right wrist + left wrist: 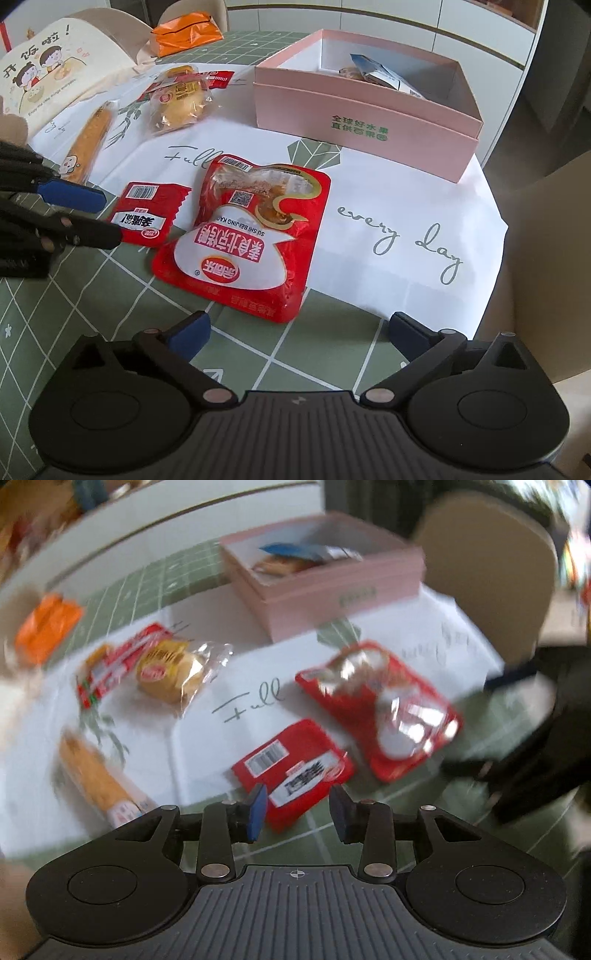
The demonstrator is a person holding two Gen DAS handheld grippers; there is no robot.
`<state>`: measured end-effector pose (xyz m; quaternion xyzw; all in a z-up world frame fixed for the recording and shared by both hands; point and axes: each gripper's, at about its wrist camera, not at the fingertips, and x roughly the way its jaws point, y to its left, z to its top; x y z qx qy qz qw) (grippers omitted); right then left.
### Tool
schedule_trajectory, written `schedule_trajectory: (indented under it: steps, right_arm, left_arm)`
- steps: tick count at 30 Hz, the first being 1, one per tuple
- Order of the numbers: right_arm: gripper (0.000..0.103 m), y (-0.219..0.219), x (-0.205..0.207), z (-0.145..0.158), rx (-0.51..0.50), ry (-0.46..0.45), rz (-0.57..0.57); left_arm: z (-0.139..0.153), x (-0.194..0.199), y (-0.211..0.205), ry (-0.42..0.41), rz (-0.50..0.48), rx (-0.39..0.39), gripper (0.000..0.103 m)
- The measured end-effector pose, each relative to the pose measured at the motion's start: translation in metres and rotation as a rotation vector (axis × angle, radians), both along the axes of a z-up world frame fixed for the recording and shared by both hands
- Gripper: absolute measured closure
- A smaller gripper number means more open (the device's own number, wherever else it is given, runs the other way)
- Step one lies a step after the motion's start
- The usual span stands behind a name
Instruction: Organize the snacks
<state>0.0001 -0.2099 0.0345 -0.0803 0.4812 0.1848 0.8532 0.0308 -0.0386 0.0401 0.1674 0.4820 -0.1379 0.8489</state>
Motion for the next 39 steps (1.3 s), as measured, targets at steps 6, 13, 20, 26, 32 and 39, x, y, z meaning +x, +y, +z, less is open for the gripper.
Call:
schedule_trajectory:
  steps: [6,13,20,26,32,39]
  right_arm:
    - [0.0,-0.006,-0.005,0.0,-0.005,0.007,0.001]
    - [0.0,-0.009,-0.01,-0.001,0.003,-0.015,-0.007]
    - [0.0,-0.009,-0.01,-0.001,0.005,-0.023,-0.009]
    - [0.0,-0.011,-0.013,-0.002,0.013,-0.04,-0.008]
    - [0.0,-0.011,-0.014,-0.003,0.018,-0.053,0.003]
    - [0.0,-0.01,-0.012,-0.003,0.015,-0.046,0.01]
  left_arm:
    - [-0.01,0.004,-0.008,0.072,-0.039,-0.06,0.048]
    - [0.013,0.01,0.005,-0.029,0.058,-0.183,0.053]
    - [-0.003,0.049,0.023,-0.015,0.186,-0.223,0.055]
    - [-0.008,0.035,0.012,0.087,0.077,-0.193,0.052]
    - [-0.005,0.015,-0.005,0.112,-0.052,-0.138,0.051]
    - [0.005,0.002,-0.013,0.084,-0.177,-0.079,0.052]
